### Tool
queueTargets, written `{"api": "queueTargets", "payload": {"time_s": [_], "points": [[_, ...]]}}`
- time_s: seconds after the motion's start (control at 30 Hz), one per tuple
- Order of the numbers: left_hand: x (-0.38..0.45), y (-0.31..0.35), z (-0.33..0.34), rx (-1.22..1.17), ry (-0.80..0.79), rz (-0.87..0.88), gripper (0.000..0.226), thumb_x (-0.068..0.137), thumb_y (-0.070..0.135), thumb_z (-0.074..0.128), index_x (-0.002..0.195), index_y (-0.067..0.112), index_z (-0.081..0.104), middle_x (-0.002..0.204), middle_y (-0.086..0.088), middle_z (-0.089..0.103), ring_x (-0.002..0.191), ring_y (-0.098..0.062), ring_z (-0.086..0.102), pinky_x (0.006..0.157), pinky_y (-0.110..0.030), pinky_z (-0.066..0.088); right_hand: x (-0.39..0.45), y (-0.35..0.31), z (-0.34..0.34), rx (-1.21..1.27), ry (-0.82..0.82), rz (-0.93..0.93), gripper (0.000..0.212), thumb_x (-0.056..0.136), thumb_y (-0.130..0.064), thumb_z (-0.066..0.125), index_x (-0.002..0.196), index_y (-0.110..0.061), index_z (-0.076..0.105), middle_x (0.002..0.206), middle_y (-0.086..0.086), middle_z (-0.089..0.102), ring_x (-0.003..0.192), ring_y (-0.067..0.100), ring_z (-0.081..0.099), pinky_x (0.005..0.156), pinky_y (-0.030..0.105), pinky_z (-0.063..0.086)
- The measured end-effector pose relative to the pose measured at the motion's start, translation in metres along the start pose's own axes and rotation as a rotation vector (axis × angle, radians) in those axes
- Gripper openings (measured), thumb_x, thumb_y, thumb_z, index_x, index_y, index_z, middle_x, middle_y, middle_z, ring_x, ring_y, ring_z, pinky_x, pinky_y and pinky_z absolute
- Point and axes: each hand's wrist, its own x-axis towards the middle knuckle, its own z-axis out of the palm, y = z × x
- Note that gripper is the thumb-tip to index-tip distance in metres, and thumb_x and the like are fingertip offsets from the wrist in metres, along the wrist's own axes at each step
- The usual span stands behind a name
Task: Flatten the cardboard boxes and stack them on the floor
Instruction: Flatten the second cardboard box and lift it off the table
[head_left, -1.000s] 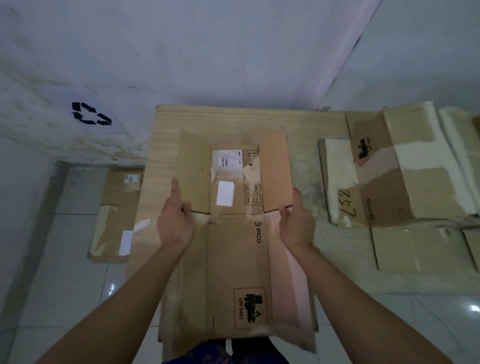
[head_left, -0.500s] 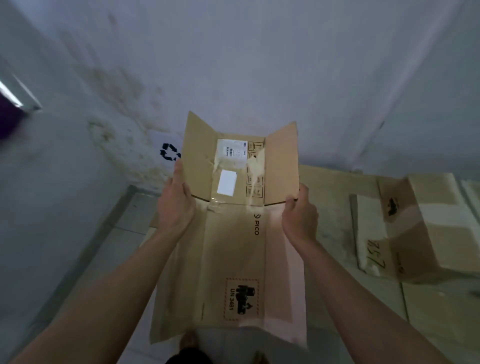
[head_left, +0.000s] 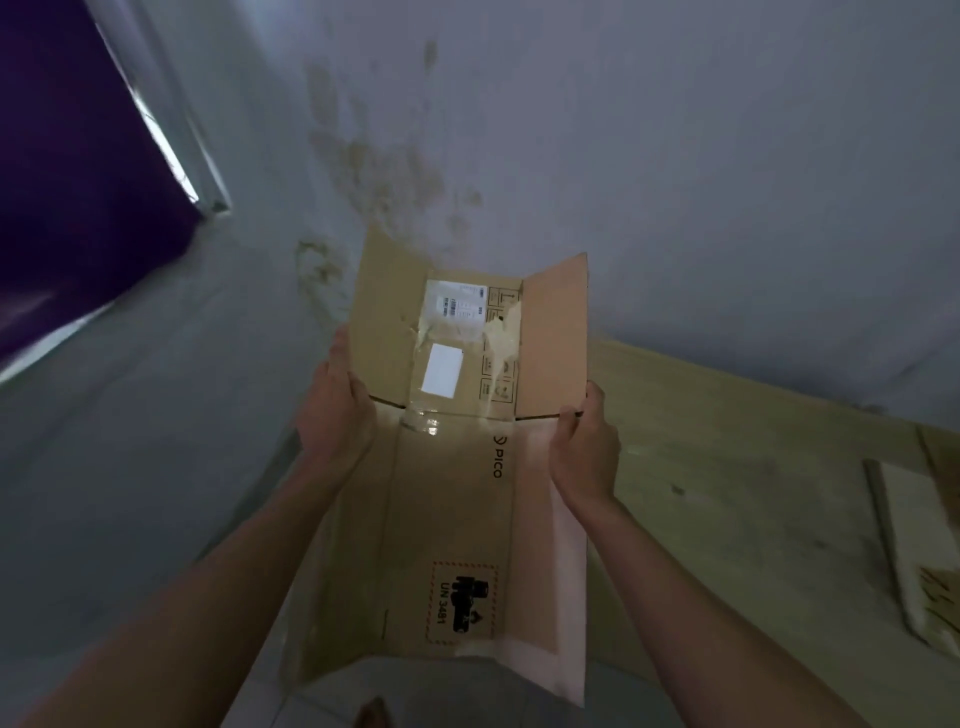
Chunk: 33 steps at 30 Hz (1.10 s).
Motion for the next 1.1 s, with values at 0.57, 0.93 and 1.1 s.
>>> {"api": "queueTargets", "payload": {"time_s": [0.57,0.93,1.1], "points": [[0.147,-0.131,0.036,-0.09,-0.261,-0.047,0.045,0.099,0.01,0.037,0.144,0.017,0.041,0.134,-0.008,0.057,0.117,-0.027,0.056,0.09,-0.029,0.039,0.02,-0.088,0.178,-0.088,-0.021,0.197,0.025,0.105,-0.022,0.04,0.129,-0.021,0.045,0.093,0.005,0.071,0.076,0.027,0.068,0.065,0.043,0.058],[0.231,-0.233,0.201,-0.058,-0.472,-0.231,0.032,0.099,0.016,0.046,0.126,0.008,0.06,0.116,-0.011,0.065,0.103,-0.027,0.061,0.078,-0.027,0.039,0.077,-0.011,0.346,-0.14,-0.142,0.471,0.022,0.105,-0.013,0.04,0.125,-0.005,0.047,0.103,0.021,0.066,0.087,0.039,0.067,0.069,0.045,0.055],[0.246,-0.303,0.319,-0.098,-0.592,-0.286,0.029,0.098,0.012,0.046,0.121,0.009,0.063,0.109,-0.001,0.064,0.1,-0.021,0.059,0.079,-0.03,0.042,0.088,0.079,0.453,-0.185,-0.157,0.499,0.025,0.104,-0.015,0.042,0.129,-0.015,0.044,0.094,0.004,0.064,0.078,0.03,0.066,0.062,0.04,0.054]]}}
